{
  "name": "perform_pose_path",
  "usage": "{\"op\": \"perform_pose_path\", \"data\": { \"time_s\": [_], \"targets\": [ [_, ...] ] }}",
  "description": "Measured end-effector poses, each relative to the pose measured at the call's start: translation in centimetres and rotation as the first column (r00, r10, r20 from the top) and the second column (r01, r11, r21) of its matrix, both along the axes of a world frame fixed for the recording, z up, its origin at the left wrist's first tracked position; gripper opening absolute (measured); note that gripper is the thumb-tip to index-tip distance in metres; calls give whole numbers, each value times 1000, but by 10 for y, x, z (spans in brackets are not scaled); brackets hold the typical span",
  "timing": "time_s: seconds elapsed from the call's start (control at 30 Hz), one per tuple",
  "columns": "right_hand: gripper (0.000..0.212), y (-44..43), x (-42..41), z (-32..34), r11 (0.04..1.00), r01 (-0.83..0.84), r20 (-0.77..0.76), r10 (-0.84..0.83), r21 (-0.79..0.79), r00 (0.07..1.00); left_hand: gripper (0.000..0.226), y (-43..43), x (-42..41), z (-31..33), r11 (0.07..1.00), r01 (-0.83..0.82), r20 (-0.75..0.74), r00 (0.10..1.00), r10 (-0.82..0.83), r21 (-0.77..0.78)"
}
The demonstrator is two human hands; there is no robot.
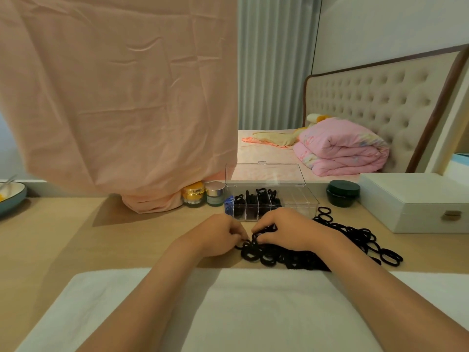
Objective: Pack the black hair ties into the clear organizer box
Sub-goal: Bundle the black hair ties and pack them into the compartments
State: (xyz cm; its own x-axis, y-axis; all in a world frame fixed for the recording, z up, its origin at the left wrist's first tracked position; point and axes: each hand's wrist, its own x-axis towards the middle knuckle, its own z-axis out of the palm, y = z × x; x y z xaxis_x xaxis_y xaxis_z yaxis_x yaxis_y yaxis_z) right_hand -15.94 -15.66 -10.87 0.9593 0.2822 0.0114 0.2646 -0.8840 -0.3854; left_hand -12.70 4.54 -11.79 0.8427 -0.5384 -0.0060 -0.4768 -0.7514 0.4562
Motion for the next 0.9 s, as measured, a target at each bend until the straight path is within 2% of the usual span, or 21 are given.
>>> {"op": "perform_pose_path", "data": {
  "time_s": [0.13,0.27,0.37,0.47,0.57,0.73,0.9],
  "targets": [
    [24,-3,-6,4,996,20,125,-30,83,992,38,-8,3,5,999,30,-9,999,-31,-43],
    [23,9,-17,13,990,-102,-2,103,94,995,26,-7,9,3,1000,-17,114,993,15,20],
    [14,20,-18,11,986,-166,-44,164,-25,985,25,-3,9,-1,992,-31,176,984,9,126],
    [31,28,-15,8,958,-172,-25,170,-229,985,22,-1,7,-2,992,-3,203,979,-23,125],
    [33,32,-14,8,936,-177,-39,173,-304,984,28,-4,8,-3,997,-1,273,962,-22,83],
    [24,30,-14,6,959,-130,-34,126,-252,991,18,-5,9,-5,984,114,248,958,-145,136],
    [15,33,-14,3,981,-55,-47,47,-186,998,16,-1,14,-7,982,55,309,945,-110,182]
  ]
}}
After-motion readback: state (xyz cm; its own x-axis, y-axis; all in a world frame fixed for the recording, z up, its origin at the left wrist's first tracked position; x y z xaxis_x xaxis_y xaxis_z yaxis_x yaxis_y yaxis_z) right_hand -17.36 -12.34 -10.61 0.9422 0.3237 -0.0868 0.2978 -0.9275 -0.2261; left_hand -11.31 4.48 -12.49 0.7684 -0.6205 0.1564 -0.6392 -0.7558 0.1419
